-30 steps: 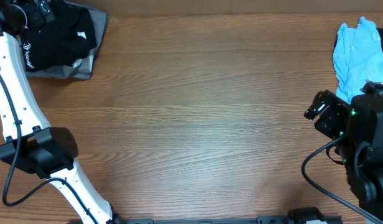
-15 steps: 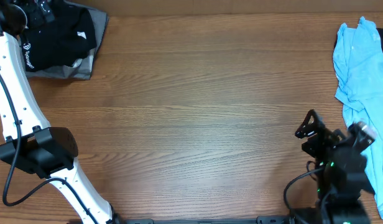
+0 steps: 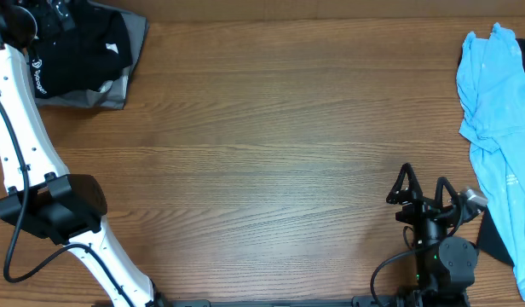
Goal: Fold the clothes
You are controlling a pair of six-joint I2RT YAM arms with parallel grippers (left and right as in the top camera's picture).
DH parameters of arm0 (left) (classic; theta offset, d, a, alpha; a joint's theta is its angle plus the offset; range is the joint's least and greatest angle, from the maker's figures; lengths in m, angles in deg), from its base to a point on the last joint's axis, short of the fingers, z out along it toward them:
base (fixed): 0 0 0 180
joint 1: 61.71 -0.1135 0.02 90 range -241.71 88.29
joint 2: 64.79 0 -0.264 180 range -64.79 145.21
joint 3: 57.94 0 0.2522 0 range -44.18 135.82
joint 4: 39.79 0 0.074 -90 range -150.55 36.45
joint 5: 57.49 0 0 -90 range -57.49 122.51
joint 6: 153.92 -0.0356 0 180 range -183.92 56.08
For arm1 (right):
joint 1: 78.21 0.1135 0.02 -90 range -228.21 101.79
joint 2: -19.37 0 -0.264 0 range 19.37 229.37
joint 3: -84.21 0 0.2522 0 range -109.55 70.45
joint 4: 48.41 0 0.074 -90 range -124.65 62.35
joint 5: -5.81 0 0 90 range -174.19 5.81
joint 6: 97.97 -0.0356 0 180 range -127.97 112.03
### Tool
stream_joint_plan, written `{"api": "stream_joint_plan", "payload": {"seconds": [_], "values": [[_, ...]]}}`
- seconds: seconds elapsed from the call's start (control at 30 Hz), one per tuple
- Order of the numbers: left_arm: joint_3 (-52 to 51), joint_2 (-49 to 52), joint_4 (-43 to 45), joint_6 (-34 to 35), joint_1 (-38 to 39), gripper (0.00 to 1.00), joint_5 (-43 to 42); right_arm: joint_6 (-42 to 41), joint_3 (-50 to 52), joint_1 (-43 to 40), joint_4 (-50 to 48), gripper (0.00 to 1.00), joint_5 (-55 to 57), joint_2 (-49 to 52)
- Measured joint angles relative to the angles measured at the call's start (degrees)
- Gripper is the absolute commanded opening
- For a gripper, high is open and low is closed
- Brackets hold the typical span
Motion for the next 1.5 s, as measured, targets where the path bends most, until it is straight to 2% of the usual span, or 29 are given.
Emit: {"api": "stream_joint_plan", "payload": {"seconds": [0.23, 0.47, 0.67, 0.83, 1.0, 1.5], "values": [[0.0, 0.0, 0.0, 0.0, 0.0, 1.0, 0.0, 1.77, 2.62, 0.0, -5.2, 1.0, -1.05, -4.28], [0.0, 0.0, 0.02, 0.0, 0.0, 1.0, 0.0, 2.4, 6.27, 0.0, -9.79, 1.0, -1.55, -4.39], [0.0, 0.0, 0.02, 0.0, 0.0, 1.0, 0.0, 3.65, 6.75, 0.0, -8.55, 1.0, -2.21, -4.39], [0.0, 0.0, 0.02, 0.0, 0.0, 1.0, 0.0, 11.15, 6.75, 0.0, -6.8, 1.0, -4.96, -4.39], [0.0, 0.0, 0.02, 0.0, 0.0, 1.0, 0.0, 14.95, 6.75, 0.0, -6.8, 1.0, -6.21, -4.39], [0.0, 0.0, 0.0, 0.0, 0.0, 1.0, 0.0, 17.0, 6.75, 0.0, -6.75, 1.0, -6.6, -4.39]]}}
